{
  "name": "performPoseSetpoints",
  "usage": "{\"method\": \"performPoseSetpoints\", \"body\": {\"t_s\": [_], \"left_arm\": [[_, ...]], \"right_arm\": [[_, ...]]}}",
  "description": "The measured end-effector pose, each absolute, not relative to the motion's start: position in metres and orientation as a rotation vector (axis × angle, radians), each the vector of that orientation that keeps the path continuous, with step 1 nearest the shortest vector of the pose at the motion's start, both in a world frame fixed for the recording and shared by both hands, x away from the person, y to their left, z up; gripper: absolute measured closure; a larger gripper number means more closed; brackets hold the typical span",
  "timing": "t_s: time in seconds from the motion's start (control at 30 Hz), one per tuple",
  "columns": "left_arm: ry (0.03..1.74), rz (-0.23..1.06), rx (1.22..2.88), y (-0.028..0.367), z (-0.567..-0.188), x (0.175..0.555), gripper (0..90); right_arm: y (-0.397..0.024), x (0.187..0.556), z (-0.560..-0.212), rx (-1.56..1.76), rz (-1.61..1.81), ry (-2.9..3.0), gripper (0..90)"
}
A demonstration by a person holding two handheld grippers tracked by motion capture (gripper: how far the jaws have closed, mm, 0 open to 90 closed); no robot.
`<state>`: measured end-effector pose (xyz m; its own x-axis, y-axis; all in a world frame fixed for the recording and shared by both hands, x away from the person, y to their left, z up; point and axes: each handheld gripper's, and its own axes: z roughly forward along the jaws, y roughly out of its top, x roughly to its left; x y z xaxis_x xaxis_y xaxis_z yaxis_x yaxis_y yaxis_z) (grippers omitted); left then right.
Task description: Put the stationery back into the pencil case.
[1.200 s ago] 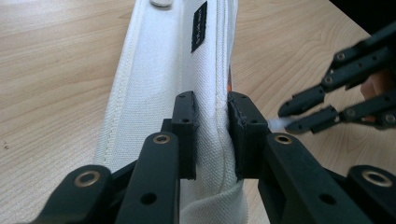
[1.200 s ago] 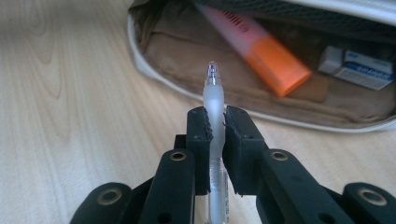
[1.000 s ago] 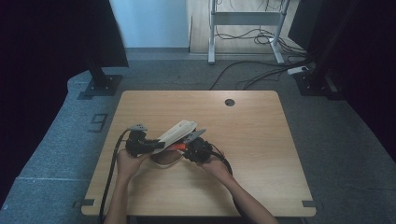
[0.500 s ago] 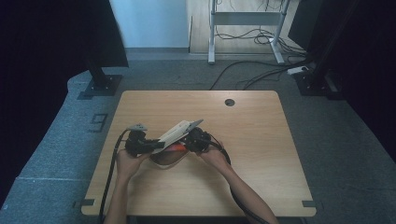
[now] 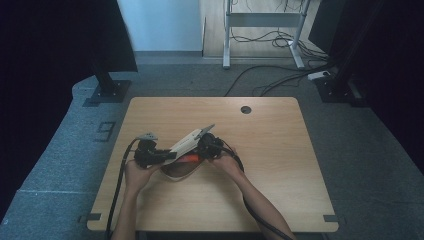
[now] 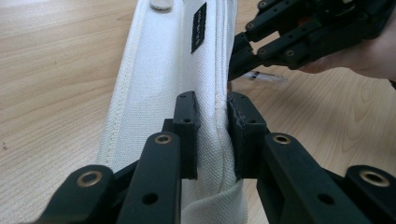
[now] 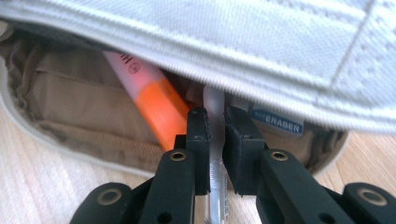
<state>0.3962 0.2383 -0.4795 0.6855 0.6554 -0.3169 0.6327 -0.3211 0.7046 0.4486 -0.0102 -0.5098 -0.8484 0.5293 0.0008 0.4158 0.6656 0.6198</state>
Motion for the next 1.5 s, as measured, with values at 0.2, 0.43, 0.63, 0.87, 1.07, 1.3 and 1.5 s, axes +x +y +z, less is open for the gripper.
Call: {"method": "performPoseSetpoints", "body": {"t_s": [0.2,0.43,0.63,0.87,1.07,1.3,1.5], "left_arm": [[0.983,0.021,2.03,0.237,-0.48,0.397,75.0],[0.984,0.024,2.027,0.237,-0.48,0.396,75.0],[0.986,0.026,2.024,0.238,-0.481,0.397,75.0],[0.984,0.026,2.028,0.238,-0.481,0.397,74.9],[0.983,0.027,2.028,0.238,-0.481,0.397,74.9],[0.985,0.025,2.027,0.238,-0.481,0.397,74.8],[0.986,0.023,2.027,0.238,-0.481,0.397,74.7]], "right_arm": [[-0.003,0.452,-0.513,0.766,0.963,2.696,78.6],[0.003,0.455,-0.519,0.79,1.037,2.665,78.3],[0.003,0.455,-0.521,0.792,1.062,2.665,72.5],[-0.011,0.448,-0.512,0.79,1.069,2.65,63.4],[-0.026,0.441,-0.507,0.809,1.08,2.647,62.7],[-0.045,0.425,-0.508,0.808,1.078,2.657,62.5],[-0.062,0.412,-0.514,0.832,1.071,2.665,63.1]]}}
